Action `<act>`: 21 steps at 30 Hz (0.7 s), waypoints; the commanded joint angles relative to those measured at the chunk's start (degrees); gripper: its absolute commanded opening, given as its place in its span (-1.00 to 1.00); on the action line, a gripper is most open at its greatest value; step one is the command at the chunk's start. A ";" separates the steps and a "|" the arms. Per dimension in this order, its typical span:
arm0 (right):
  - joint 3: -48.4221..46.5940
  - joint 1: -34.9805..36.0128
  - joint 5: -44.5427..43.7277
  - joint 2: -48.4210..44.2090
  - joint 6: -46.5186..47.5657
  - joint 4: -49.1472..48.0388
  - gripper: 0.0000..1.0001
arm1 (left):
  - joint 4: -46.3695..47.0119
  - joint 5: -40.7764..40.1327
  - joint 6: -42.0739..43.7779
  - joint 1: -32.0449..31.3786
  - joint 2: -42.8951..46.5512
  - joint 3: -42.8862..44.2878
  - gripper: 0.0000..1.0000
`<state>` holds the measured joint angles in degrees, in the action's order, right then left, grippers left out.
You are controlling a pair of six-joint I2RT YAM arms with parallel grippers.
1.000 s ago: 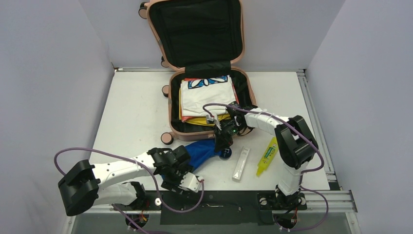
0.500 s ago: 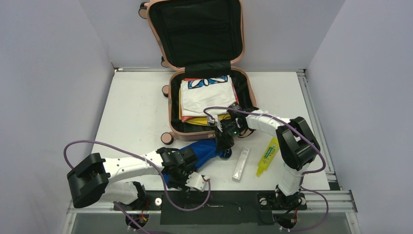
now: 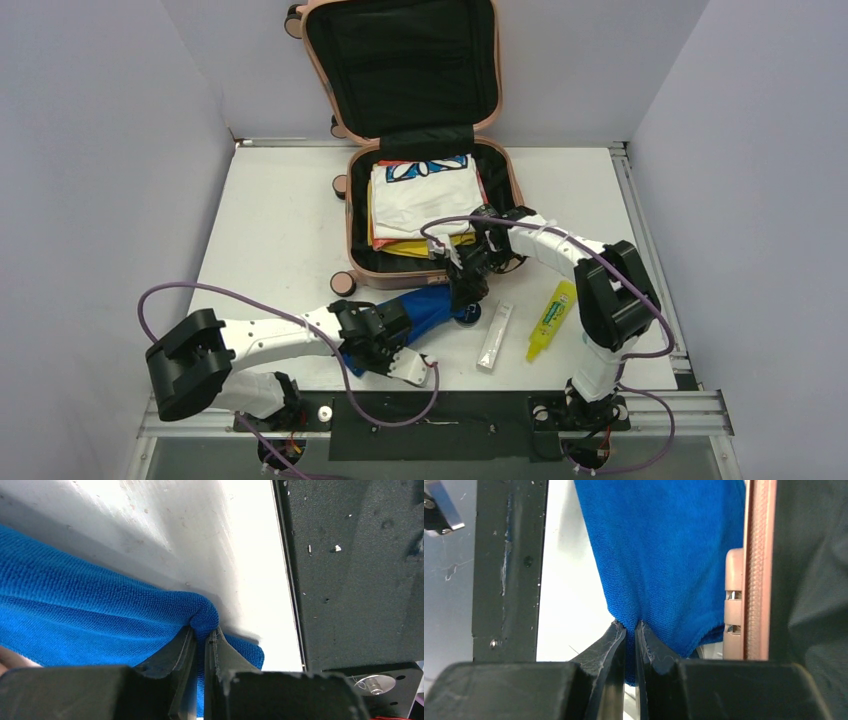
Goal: Pack the luggage
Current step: Pick up the clothes from the corner of the board.
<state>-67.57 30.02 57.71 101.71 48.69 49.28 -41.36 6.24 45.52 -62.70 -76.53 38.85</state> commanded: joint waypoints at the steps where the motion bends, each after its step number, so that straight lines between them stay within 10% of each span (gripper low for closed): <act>1: -7.97 -1.37 1.20 -4.64 12.37 14.26 -0.89 | -6.30 0.68 2.92 0.03 3.78 1.49 -1.00; 21: -12.86 -0.77 -17.91 -21.39 -17.95 -21.98 -0.89 | -12.62 -8.05 21.13 20.12 3.27 39.66 -1.00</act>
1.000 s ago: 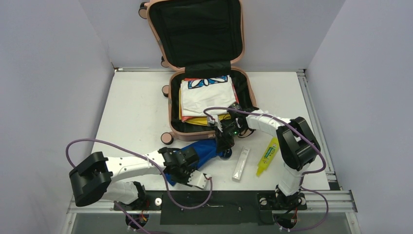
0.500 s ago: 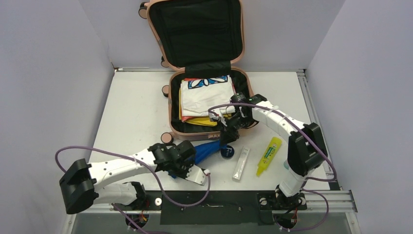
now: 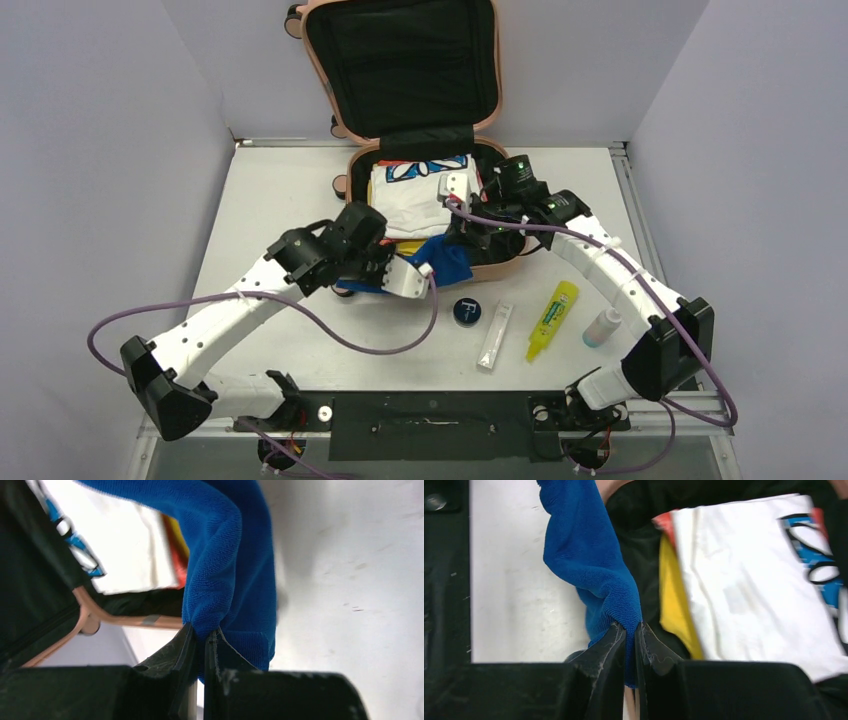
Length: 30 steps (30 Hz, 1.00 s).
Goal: Pack the luggage
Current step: Pick up the clothes from the corner of the board, then place the clothes in the luggage.
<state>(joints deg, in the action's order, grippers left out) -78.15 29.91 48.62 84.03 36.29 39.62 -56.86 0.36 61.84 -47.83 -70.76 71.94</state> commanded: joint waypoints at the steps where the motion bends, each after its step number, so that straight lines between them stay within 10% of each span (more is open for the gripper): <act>1: -2.45 -0.90 -11.58 -3.81 -5.68 -13.96 -0.89 | 4.07 -1.83 5.54 7.14 -3.14 7.91 -1.00; 15: -15.47 -8.99 -26.64 9.76 -4.39 -24.63 -0.89 | 35.08 -1.89 7.83 18.38 -19.55 16.41 -1.00; 30: -28.47 -14.68 -27.07 24.56 -2.66 -28.32 -0.89 | 46.65 -6.23 11.81 19.91 -38.81 31.14 -1.00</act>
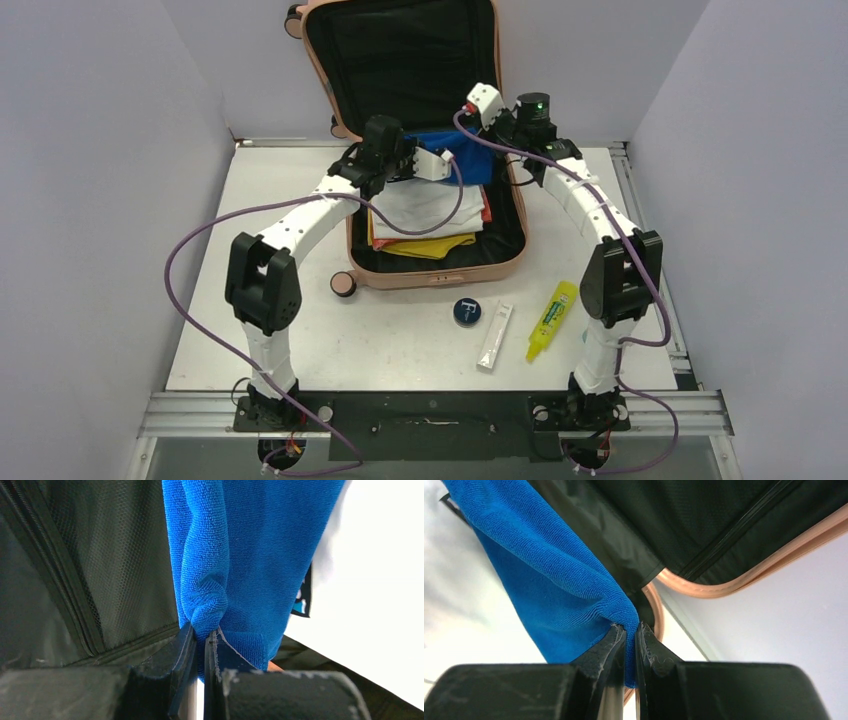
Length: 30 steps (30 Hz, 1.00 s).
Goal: Pack the luggage
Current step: Place the clothes in the luggage.
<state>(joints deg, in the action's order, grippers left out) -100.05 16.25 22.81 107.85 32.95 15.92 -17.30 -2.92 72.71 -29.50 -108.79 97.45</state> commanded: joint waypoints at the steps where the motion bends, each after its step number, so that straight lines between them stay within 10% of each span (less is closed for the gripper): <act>1: -7.89 -1.04 -1.27 1.58 0.59 -4.47 -0.89 | 7.84 -3.29 0.69 1.81 -1.30 6.33 -1.00; 14: -15.80 -1.20 -1.12 9.71 1.61 -5.20 -0.89 | 16.36 -3.73 0.85 3.30 -4.67 0.81 -1.00; 30: 3.49 -3.24 14.20 -0.31 9.92 2.02 -0.89 | 13.26 1.18 0.15 3.74 4.10 -16.45 -1.00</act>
<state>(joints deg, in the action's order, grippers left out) -100.16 13.98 33.54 116.36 38.35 16.80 -0.64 -2.33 73.73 -27.16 -111.44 83.48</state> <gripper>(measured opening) 0.093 0.067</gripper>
